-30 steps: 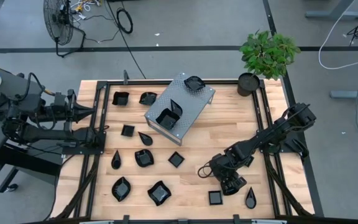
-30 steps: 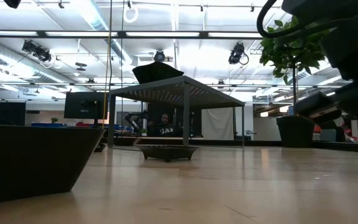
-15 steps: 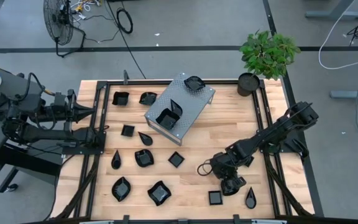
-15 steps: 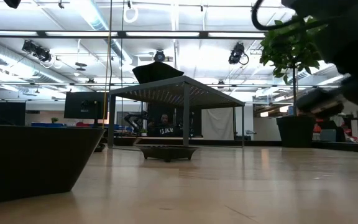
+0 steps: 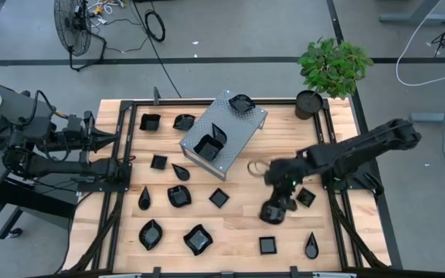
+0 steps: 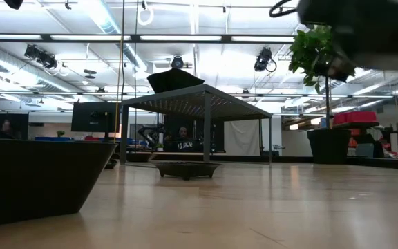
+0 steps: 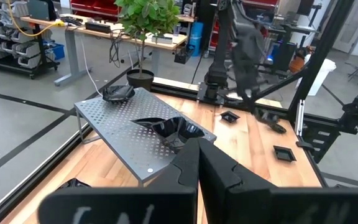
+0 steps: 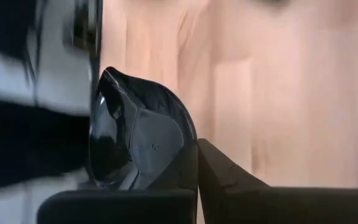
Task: Pick & Place Mini shaped plates
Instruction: Stack the black leaf shaped plate on top of the black leaf shaped plate on the shelf
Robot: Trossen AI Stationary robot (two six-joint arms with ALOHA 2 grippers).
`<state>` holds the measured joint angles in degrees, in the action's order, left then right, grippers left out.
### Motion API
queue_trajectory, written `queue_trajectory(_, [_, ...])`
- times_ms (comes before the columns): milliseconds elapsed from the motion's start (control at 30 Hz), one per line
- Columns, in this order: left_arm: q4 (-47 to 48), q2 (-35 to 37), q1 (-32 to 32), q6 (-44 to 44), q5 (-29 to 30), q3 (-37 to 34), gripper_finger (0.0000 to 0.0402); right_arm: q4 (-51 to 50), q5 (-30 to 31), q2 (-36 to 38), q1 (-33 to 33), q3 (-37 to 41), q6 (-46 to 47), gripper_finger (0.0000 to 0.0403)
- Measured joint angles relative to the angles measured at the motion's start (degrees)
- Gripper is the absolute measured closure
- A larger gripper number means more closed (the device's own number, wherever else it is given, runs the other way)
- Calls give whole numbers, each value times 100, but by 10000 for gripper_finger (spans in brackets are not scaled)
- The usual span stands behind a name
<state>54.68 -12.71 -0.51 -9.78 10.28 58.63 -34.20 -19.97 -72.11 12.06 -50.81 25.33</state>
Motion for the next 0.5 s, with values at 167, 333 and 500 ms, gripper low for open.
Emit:
queue_trajectory(167, [2,0,-1,-1,1,-2,396,-21,94,371,-723,-435,467,403])
queue_trajectory(333, [2,0,0,2,0,-2,396,-13,159,420,-1390,-1009,572,403])
queue_trajectory(500, [2,0,-2,0,0,-2,396,28,822,286,-1974,-1635,726,403])
